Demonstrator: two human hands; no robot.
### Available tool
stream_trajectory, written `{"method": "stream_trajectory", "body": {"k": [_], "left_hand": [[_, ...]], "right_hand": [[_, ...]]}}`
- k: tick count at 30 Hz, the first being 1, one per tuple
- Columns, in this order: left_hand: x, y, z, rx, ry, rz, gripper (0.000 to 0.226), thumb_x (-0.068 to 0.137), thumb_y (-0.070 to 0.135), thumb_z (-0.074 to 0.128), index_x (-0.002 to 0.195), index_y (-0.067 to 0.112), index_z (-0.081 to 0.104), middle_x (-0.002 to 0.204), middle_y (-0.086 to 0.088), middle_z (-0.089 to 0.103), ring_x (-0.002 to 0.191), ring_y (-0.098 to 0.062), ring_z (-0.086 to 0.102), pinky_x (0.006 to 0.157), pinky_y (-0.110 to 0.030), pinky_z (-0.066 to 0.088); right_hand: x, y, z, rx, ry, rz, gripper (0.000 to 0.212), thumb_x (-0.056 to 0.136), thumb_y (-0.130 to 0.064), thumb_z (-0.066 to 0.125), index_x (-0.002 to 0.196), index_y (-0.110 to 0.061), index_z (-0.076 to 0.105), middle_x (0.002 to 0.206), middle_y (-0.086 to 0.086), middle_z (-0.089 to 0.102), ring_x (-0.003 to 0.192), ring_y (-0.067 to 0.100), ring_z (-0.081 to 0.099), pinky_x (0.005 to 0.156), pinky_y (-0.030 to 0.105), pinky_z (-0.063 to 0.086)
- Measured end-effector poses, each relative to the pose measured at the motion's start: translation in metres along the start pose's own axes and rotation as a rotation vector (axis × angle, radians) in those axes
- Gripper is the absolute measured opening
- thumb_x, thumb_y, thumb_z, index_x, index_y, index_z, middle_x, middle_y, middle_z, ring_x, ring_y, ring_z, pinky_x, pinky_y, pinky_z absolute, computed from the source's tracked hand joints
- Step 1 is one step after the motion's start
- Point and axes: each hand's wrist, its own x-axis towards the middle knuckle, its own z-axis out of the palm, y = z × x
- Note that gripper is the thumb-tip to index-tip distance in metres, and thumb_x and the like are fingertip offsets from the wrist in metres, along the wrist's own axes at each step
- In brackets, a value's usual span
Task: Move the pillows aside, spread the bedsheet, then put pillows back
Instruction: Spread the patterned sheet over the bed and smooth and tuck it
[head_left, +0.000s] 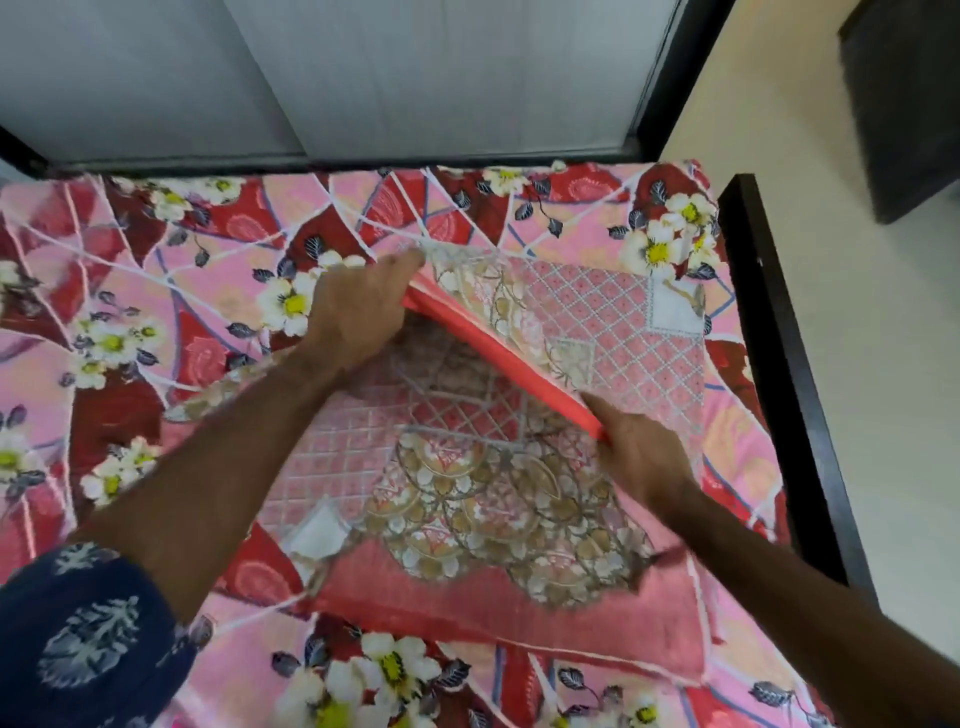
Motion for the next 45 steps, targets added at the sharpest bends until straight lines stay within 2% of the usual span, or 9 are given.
{"method": "stream_trajectory", "body": {"k": [4, 9, 19, 24, 28, 32, 34, 40, 45], "left_hand": [[0.013, -0.079, -0.054, -0.088, 0.157, 0.095, 0.038, 0.089, 0.029, 0.046, 0.121, 0.021, 0.063, 0.096, -0.008, 0.074, 0.075, -0.036, 0.071, 0.062, -0.041, 0.054], [0.011, -0.177, -0.097, -0.187, 0.22, -0.076, 0.033, 0.092, 0.011, 0.05, 0.121, 0.02, 0.061, 0.108, -0.014, 0.072, 0.097, -0.041, 0.067, 0.075, -0.047, 0.051], [0.009, -0.317, -0.067, -0.77, 0.069, -0.607, 0.039, 0.089, 0.01, 0.043, 0.12, 0.009, 0.068, 0.117, -0.013, 0.07, 0.11, -0.031, 0.064, 0.093, -0.036, 0.049], [-0.019, -0.323, -0.028, -0.951, -0.048, -0.576, 0.039, 0.087, 0.006, 0.039, 0.116, 0.009, 0.065, 0.106, -0.008, 0.069, 0.092, -0.02, 0.065, 0.081, -0.032, 0.049], [-0.039, -0.315, 0.014, -1.085, -0.055, -0.521, 0.038, 0.088, 0.003, 0.041, 0.119, 0.018, 0.059, 0.085, 0.01, 0.057, 0.069, 0.001, 0.049, 0.057, -0.015, 0.035], [-0.073, -0.315, 0.078, -1.118, -0.251, -0.389, 0.04, 0.096, 0.003, 0.061, 0.132, 0.003, 0.044, 0.108, 0.001, 0.056, 0.089, -0.008, 0.053, 0.068, -0.012, 0.04], [-0.102, -0.323, 0.115, -1.078, -0.362, -0.336, 0.055, 0.084, 0.019, 0.081, 0.129, 0.007, 0.051, 0.116, -0.004, 0.063, 0.102, -0.014, 0.061, 0.086, -0.024, 0.049], [-0.181, -0.336, 0.18, -0.901, -0.286, -0.504, 0.062, 0.065, 0.051, 0.083, 0.115, 0.018, 0.065, 0.105, -0.004, 0.072, 0.097, -0.021, 0.07, 0.08, -0.042, 0.059], [-0.144, -0.338, 0.177, -1.254, -0.034, -0.544, 0.06, 0.076, 0.008, 0.066, 0.134, 0.02, 0.055, 0.128, -0.004, 0.062, 0.112, -0.017, 0.063, 0.093, -0.037, 0.056]], "right_hand": [[-0.027, -0.106, -0.018, 0.194, 0.002, -0.005, 0.045, 0.103, -0.027, 0.043, 0.148, -0.029, 0.044, 0.088, 0.014, 0.072, 0.079, 0.036, 0.069, 0.06, 0.035, 0.041], [-0.017, -0.243, -0.032, 0.551, 0.037, -0.068, 0.029, 0.104, -0.016, 0.048, 0.131, -0.024, 0.055, 0.064, -0.016, 0.056, 0.05, 0.0, 0.054, 0.051, 0.015, 0.038], [0.048, -0.428, -0.017, 0.699, -0.136, -0.266, 0.048, 0.105, -0.032, 0.04, 0.151, -0.021, 0.037, 0.124, 0.013, 0.067, 0.08, 0.018, 0.061, 0.074, 0.028, 0.042], [0.059, -0.418, 0.014, 0.833, -0.094, -0.14, 0.03, 0.105, -0.014, 0.045, 0.13, -0.021, 0.06, 0.114, -0.004, 0.069, 0.094, 0.012, 0.064, 0.092, 0.035, 0.051], [0.051, -0.369, 0.022, 1.009, 0.052, 0.126, 0.04, 0.096, 0.007, 0.044, 0.102, -0.022, 0.07, 0.083, -0.013, 0.075, 0.075, -0.003, 0.069, 0.066, 0.016, 0.057], [0.054, -0.341, 0.037, 0.988, 0.137, 0.442, 0.019, 0.105, -0.025, 0.049, 0.102, -0.026, 0.068, 0.096, 0.008, 0.074, 0.066, 0.014, 0.069, 0.039, 0.019, 0.049], [0.062, -0.342, 0.051, 1.026, 0.131, 0.515, 0.024, 0.103, -0.038, 0.054, 0.1, -0.022, 0.072, 0.095, 0.006, 0.076, 0.079, 0.02, 0.071, 0.049, 0.022, 0.053], [0.085, -0.379, 0.074, 0.827, 0.122, 0.352, 0.03, 0.092, -0.011, 0.051, 0.103, -0.028, 0.073, 0.106, 0.0, 0.073, 0.11, 0.021, 0.066, 0.094, 0.029, 0.048], [0.108, -0.415, 0.077, 0.319, 0.193, 0.06, 0.056, 0.087, -0.019, 0.064, 0.141, -0.019, 0.049, 0.127, 0.006, 0.056, 0.11, 0.02, 0.058, 0.089, 0.035, 0.05]]}}
